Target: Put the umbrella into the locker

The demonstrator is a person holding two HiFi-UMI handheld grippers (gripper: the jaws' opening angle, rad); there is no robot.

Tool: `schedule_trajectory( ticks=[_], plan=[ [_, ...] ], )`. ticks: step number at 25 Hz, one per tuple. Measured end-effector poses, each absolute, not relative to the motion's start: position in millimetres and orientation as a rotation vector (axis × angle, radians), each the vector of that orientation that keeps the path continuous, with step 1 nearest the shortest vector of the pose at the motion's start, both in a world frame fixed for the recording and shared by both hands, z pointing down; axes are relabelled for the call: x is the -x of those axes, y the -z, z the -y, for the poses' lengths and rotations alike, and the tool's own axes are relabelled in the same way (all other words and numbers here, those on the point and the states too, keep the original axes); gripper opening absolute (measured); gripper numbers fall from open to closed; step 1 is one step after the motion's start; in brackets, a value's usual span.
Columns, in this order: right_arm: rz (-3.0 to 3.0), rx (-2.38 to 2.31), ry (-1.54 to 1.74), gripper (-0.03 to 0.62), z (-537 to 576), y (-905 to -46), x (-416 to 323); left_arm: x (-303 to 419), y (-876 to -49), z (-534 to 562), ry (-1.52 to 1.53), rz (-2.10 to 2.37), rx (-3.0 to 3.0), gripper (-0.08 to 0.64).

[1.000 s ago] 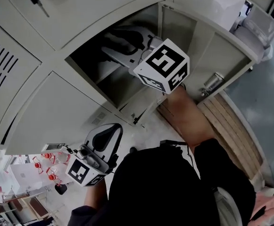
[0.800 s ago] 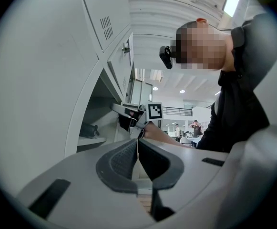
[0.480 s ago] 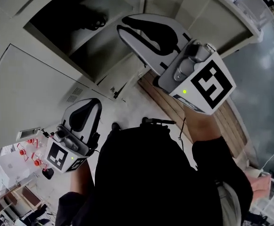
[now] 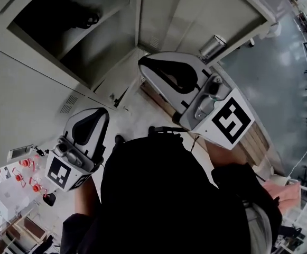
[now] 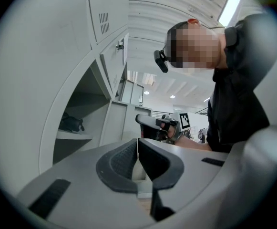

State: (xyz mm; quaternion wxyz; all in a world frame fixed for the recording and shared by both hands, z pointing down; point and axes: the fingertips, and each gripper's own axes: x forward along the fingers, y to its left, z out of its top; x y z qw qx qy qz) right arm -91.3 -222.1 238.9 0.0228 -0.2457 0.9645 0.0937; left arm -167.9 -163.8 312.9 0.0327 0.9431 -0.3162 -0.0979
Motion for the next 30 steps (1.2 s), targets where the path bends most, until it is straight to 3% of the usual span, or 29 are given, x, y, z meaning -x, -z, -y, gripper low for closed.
schedule_trajectory(
  ticks=[30],
  plan=[
    [-3.03,0.685,0.111,0.011,202,-389,78,139,-396,164,0.247,0.824,-2.828,0.02]
  ],
)
